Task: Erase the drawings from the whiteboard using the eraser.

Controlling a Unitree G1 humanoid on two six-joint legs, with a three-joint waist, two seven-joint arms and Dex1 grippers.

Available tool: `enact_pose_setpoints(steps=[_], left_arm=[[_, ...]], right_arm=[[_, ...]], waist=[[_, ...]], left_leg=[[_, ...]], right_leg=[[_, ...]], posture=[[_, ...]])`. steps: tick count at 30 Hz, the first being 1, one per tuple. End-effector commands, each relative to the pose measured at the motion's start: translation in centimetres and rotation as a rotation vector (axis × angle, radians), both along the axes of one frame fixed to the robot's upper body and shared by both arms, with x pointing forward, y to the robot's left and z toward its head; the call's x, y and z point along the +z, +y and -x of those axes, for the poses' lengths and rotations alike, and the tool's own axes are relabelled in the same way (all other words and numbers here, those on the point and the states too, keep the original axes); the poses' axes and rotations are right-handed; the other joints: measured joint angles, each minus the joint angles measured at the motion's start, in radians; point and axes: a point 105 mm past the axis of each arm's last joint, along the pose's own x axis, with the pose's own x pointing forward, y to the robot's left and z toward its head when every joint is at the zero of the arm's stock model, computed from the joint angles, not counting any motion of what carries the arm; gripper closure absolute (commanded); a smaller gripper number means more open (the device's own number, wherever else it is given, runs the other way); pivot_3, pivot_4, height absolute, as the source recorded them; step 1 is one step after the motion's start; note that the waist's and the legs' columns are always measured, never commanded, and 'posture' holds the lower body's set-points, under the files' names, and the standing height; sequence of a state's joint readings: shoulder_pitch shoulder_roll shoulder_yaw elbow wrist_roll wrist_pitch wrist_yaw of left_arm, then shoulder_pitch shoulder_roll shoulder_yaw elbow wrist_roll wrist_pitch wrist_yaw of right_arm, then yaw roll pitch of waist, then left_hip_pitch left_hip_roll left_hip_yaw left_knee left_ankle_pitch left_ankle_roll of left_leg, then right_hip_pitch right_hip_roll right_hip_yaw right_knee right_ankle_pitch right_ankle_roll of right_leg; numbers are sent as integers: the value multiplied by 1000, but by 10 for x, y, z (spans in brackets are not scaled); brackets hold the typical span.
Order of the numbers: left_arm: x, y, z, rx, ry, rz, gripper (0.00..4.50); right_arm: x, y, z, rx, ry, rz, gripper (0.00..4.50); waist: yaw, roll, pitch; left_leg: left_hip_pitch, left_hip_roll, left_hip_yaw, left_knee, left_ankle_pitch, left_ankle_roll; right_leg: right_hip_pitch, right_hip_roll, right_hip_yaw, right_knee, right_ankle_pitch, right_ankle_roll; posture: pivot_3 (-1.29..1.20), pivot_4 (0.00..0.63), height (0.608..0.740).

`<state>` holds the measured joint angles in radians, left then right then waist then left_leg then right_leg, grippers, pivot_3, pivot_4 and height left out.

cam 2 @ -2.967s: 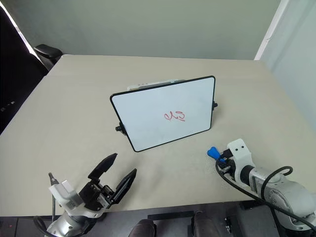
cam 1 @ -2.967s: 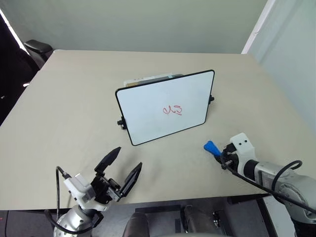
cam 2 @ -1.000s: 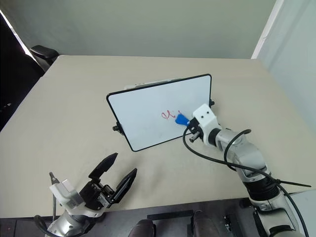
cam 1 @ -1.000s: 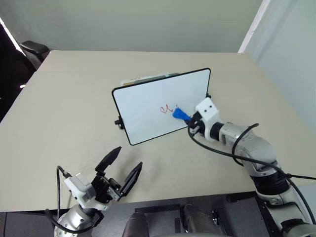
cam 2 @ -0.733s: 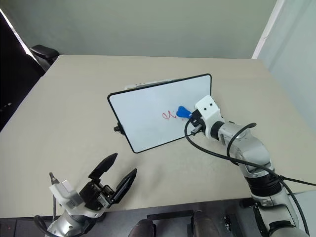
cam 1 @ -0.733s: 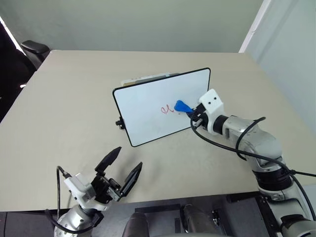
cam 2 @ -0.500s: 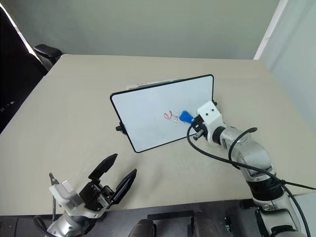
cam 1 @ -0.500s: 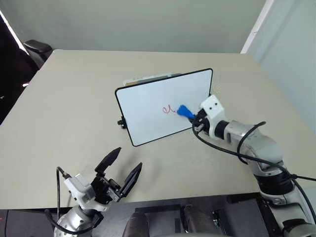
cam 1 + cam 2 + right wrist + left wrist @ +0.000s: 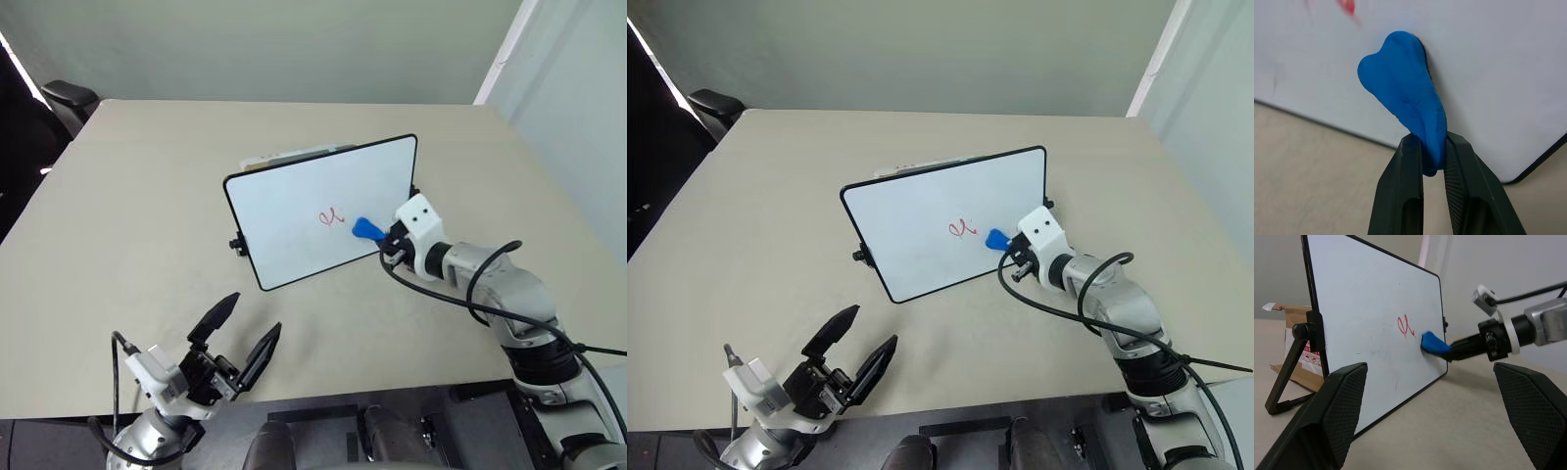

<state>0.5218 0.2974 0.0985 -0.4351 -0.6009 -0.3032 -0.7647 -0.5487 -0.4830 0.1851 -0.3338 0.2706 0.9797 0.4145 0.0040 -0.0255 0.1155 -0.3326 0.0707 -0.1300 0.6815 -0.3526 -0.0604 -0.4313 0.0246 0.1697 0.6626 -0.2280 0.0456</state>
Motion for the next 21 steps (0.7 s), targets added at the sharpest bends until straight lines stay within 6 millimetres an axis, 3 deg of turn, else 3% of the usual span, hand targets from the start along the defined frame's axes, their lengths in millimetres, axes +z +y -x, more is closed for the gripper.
enact_pose_setpoints(steps=[1, 4, 10, 16, 21], left_arm=[[10, -4, 4, -22, -45, -6, 0], [10, -6, 4, -26, -43, -5, 0], [10, -8, 6, -32, -42, -2, 0], [10, -7, 5, -29, -39, -2, 0], [9, -6, 4, -24, -39, -3, 0]], right_arm=[[40, 12, 5, 50, -137, -39, 4190], [44, 19, 9, 77, -142, -45, 4190], [11, 23, 13, 78, -40, -6, 4190], [3, 22, 13, 71, 12, 8, 4190], [16, 27, 11, 100, -32, 1, 4190]], waist=[[-2, 0, 0], [-3, 0, 0], [-1, 0, 0], [-2, 0, 0], [-3, 0, 0]], left_leg=[[0, 0, 0, 0, 0, 0], [0, 0, 0, 0, 0, 0], [-1, 0, 0, 0, 0, 0], [-1, 0, 0, 0, 0, 0], [-1, 0, 0, 0, 0, 0]], right_leg=[[0, 0, 0, 0, 0, 0], [-1, 0, 0, 0, 0, 0], [0, 0, 0, -1, 0, -1], [0, 0, 0, 0, 0, -1], [-1, 0, 0, 0, 0, -1]], posture=[[0, 150, 740], [0, 150, 740], [0, 150, 740], [0, 150, 740], [0, 150, 740]])
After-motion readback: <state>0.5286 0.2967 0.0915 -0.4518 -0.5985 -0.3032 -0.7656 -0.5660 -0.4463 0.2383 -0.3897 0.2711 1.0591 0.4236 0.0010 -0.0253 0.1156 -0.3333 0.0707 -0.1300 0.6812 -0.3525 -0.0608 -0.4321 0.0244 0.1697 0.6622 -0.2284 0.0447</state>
